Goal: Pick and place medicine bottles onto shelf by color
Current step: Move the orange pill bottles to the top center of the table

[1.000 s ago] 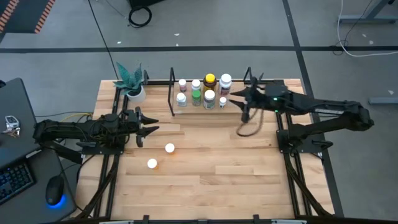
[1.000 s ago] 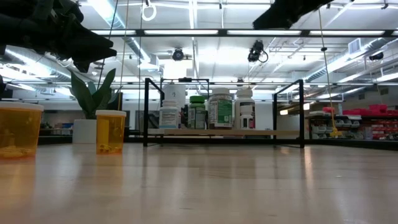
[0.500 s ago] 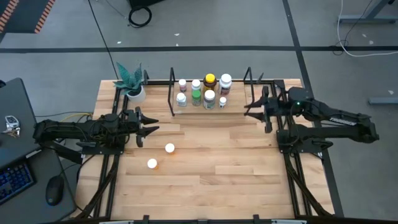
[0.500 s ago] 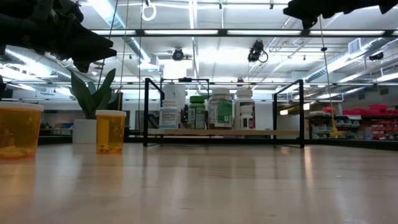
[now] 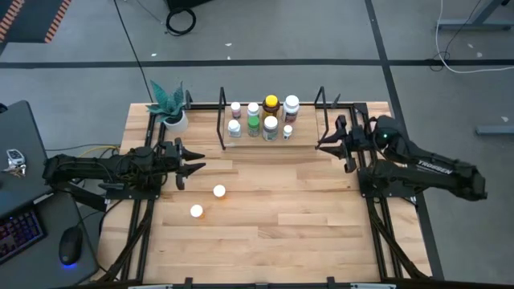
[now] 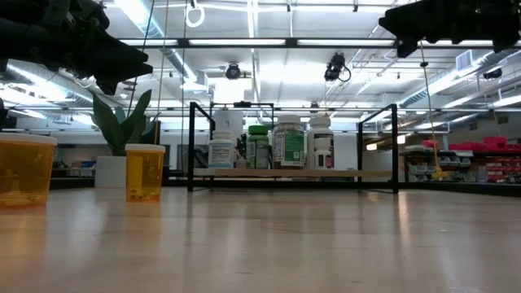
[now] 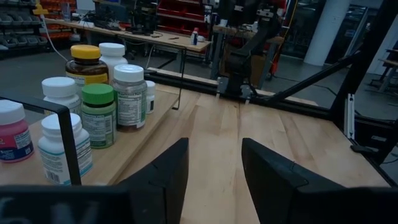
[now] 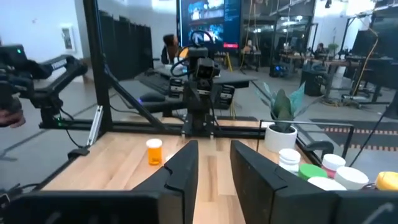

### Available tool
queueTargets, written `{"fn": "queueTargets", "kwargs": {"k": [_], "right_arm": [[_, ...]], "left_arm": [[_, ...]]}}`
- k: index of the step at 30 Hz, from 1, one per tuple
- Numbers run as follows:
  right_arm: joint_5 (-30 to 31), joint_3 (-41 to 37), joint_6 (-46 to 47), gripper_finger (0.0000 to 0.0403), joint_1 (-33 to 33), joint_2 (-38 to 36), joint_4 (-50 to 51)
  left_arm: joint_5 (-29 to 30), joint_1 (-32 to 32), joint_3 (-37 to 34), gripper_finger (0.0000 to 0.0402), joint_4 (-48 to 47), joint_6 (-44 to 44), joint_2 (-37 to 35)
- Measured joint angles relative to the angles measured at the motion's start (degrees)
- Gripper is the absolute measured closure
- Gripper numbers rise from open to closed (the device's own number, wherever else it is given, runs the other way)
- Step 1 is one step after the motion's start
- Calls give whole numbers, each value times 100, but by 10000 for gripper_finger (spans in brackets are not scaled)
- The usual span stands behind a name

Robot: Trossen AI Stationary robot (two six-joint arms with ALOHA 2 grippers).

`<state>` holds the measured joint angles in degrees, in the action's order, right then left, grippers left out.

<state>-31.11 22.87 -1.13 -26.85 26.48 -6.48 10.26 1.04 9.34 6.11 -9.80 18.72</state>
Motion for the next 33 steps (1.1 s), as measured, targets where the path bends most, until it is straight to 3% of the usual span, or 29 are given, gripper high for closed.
{"fn": "queueTargets", "kwargs": {"k": [7, 16, 26, 29, 33], "right_arm": [[14, -931, 606, 310, 42, -487, -855], [148, -1941, 821, 315, 166, -1085, -1623], [146, -2246, 988, 315, 164, -1344, -1709], [146, -2246, 1321, 315, 164, -1291, -1661], [146, -2247, 1656, 314, 164, -1276, -1662]], "left_arm": [[3, 8, 0, 250, 84, -775, 1], [4, -5, 0, 253, 27, -968, 0], [-453, -5, 748, 278, -1018, -906, 84], [-820, -88, 796, 280, -1083, -787, 289], [-849, -309, 814, 272, -1273, -755, 660]]}}
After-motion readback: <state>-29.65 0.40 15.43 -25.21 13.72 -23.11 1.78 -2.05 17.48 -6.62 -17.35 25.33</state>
